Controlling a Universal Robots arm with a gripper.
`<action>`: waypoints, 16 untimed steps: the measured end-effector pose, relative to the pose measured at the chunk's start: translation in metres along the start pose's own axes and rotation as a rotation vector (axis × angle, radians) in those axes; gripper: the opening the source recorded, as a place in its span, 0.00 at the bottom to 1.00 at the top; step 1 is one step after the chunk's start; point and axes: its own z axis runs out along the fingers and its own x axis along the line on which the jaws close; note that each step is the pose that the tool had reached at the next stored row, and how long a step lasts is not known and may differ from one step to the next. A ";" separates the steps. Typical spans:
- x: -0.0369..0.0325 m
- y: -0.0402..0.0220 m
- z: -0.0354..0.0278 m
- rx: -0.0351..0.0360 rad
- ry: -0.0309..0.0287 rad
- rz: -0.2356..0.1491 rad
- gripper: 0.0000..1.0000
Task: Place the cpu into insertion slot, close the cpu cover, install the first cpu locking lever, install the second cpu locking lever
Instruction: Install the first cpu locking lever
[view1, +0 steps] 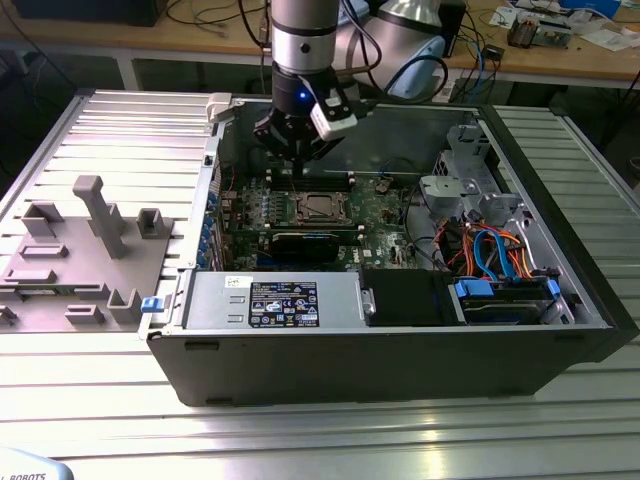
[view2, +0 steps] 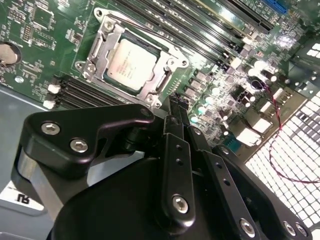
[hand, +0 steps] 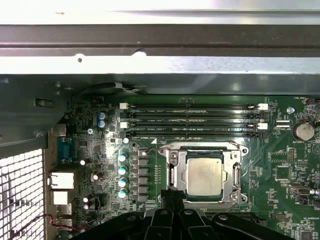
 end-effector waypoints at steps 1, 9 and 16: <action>0.0023 0.0001 0.0000 0.0001 0.0001 0.000 0.11; 0.0176 0.0021 0.0001 0.0000 -0.0002 0.000 0.11; 0.0295 0.0110 -0.0001 -0.0004 -0.0003 0.000 0.11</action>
